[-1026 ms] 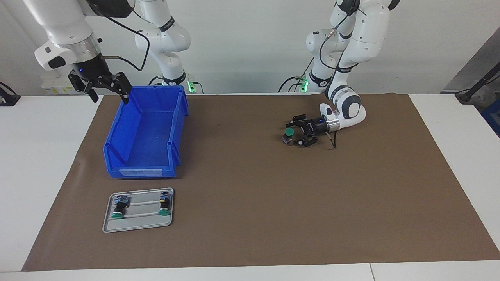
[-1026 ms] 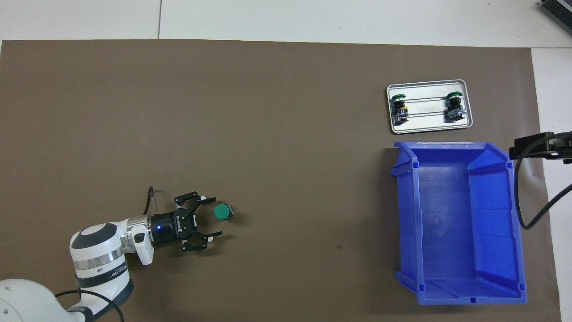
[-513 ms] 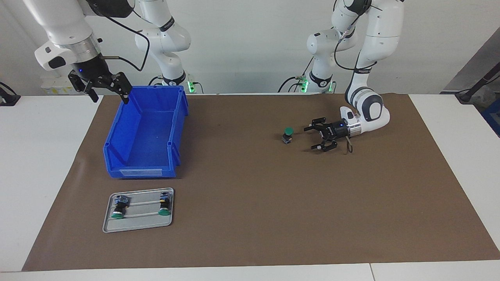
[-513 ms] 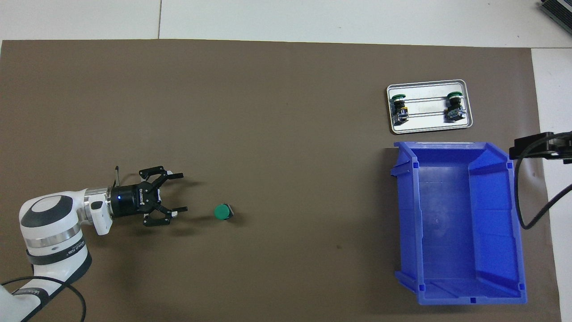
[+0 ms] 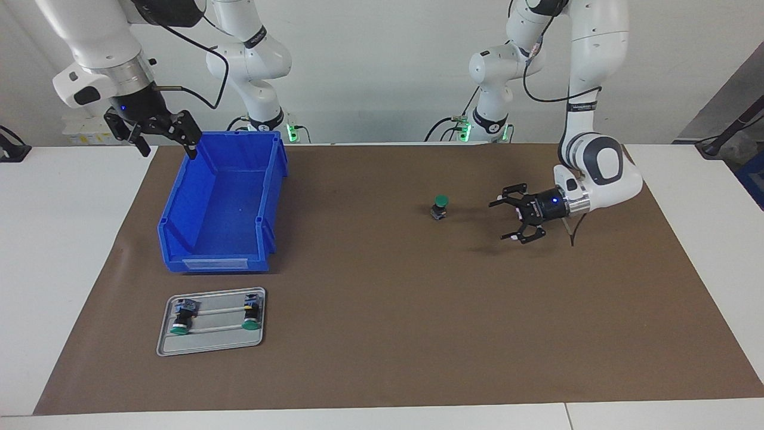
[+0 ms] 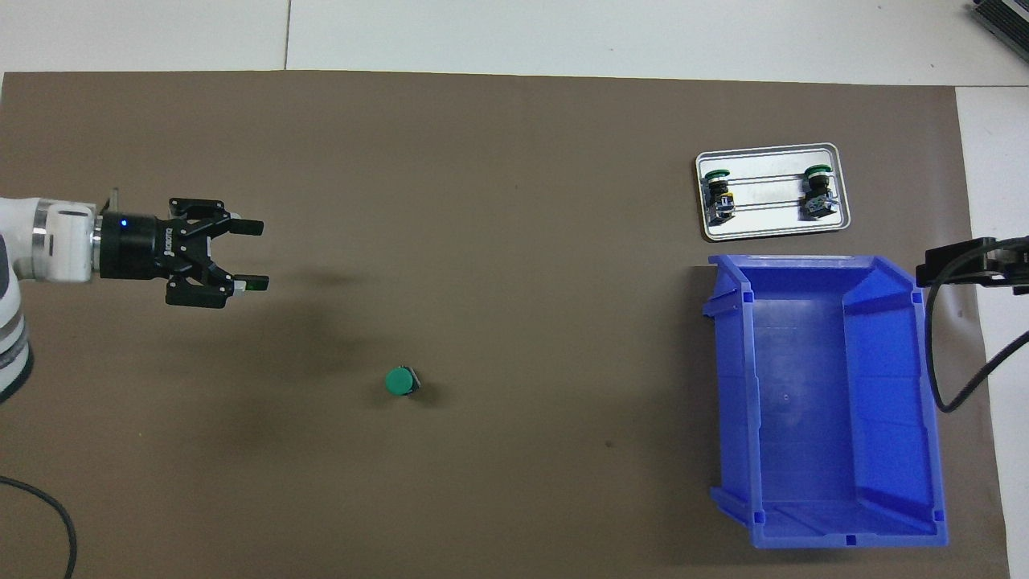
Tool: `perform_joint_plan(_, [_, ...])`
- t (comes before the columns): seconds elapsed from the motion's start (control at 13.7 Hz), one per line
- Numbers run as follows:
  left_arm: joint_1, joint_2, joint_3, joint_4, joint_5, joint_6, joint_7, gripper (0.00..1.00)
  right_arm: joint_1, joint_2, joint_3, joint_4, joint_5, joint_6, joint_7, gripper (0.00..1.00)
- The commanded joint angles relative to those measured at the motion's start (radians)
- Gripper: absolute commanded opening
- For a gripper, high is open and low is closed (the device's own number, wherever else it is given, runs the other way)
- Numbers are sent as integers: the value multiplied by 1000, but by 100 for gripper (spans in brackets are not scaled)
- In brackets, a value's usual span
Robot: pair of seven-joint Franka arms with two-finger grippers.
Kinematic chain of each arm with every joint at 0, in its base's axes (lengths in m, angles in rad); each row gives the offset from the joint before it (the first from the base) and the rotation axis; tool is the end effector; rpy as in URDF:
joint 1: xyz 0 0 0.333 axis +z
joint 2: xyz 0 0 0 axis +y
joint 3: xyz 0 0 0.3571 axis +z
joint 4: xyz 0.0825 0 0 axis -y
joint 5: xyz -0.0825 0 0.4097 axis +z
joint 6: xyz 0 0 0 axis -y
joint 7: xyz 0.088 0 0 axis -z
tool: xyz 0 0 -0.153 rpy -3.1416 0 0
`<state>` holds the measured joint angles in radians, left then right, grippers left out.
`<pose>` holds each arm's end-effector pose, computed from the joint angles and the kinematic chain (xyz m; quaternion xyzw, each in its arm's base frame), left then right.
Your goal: Place and press button with both arms
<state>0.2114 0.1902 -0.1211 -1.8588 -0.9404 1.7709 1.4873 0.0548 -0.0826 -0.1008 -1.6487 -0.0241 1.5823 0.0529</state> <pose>0.6248 -0.0473 0.4330 0.7687 -0.4497 0.2229 0.3965 0.5518 -0.0313 0.6283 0.9987 -0.0492 0.0079 0.0079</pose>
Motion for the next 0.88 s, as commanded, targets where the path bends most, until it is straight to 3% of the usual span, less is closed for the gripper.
perform_joint_plan(0.0, [-76, -20, -2, 157, 191, -34, -342, 95, -15, -17, 13, -19, 15, 7, -5, 100])
perform_joint_plan(0.22, [-196, -28, -2, 286, 481, -70, -679, 95, -15, -17, 13, -19, 15, 7, -5, 100])
perform_joint_plan(0.59, [-371, -104, -3, 305, 878, -70, -1274, 98, -15, -17, 13, -19, 15, 7, -5, 100])
perform_joint_plan(0.81, [-391, -120, 3, 308, 974, -93, -1481, 99, -15, -17, 13, -19, 15, 7, -5, 100])
